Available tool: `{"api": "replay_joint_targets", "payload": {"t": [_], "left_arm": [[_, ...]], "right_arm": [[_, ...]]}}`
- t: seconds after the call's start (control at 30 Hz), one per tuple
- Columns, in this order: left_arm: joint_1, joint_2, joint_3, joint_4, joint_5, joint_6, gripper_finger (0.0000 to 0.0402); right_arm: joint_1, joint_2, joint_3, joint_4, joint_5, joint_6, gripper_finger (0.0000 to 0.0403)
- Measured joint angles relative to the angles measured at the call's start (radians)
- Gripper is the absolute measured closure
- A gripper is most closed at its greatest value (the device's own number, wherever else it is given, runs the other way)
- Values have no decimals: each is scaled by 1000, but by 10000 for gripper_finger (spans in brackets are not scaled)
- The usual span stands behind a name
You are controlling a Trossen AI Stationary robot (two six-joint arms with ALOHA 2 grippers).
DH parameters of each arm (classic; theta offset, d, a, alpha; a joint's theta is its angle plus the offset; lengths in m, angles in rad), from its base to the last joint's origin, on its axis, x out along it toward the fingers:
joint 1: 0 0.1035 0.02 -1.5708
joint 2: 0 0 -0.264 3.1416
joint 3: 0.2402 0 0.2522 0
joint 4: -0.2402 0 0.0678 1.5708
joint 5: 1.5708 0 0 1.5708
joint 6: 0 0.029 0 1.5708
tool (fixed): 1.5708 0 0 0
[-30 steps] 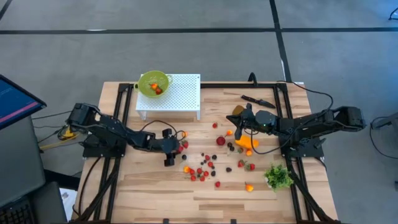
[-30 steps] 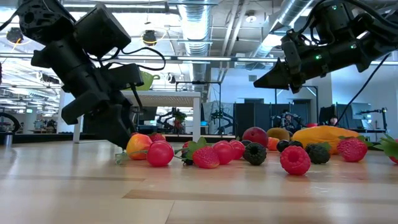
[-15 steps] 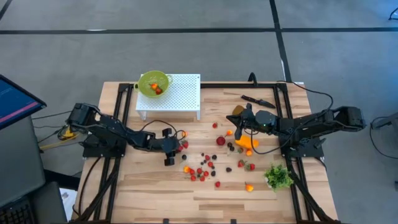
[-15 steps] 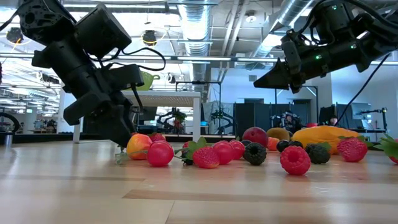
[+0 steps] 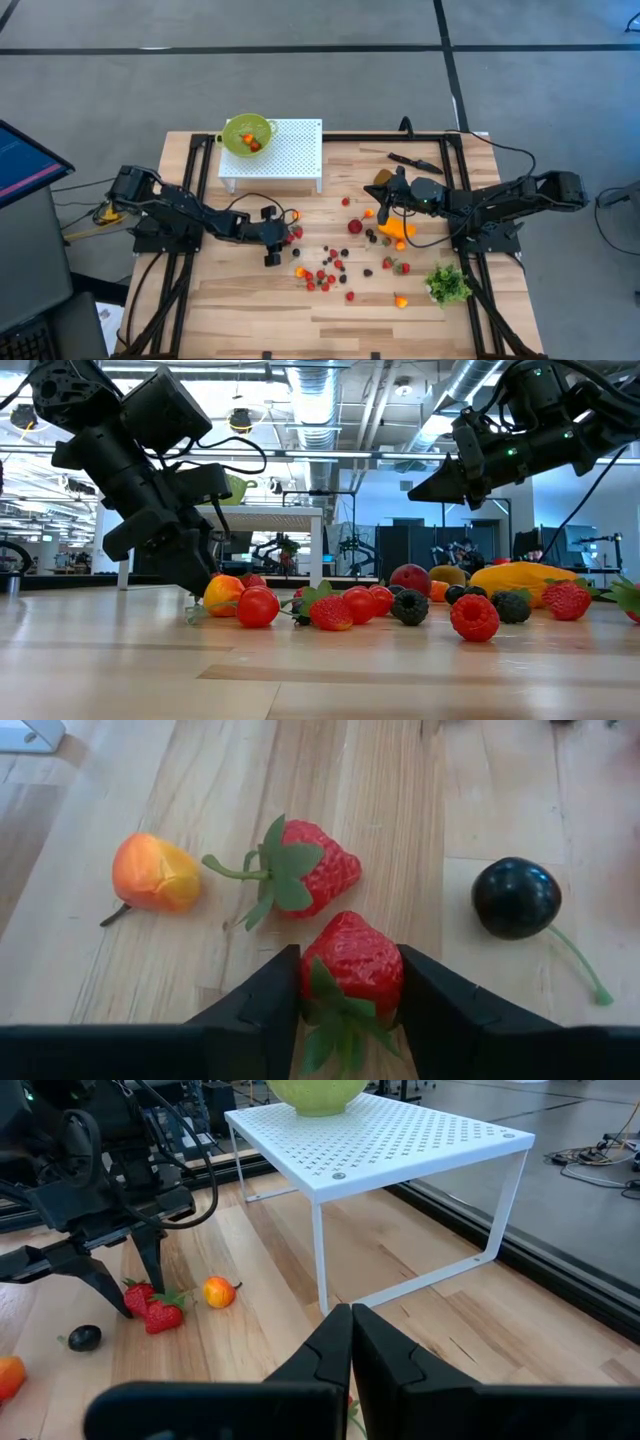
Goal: Pick & Place Fruit
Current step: Put the strawberry into the green strainer bowl on the shelf
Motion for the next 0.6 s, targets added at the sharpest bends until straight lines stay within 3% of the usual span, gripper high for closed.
{"api": "replay_joint_targets", "payload": {"t": [0.47, 0.6], "left_arm": [[0, -1, 0, 2, 4, -7, 258], [0, -31, 0, -1, 50, -6, 256]], "right_arm": [[0, 0, 0, 0, 0, 0, 397], [0, 0, 0, 0, 0, 0, 397]]}}
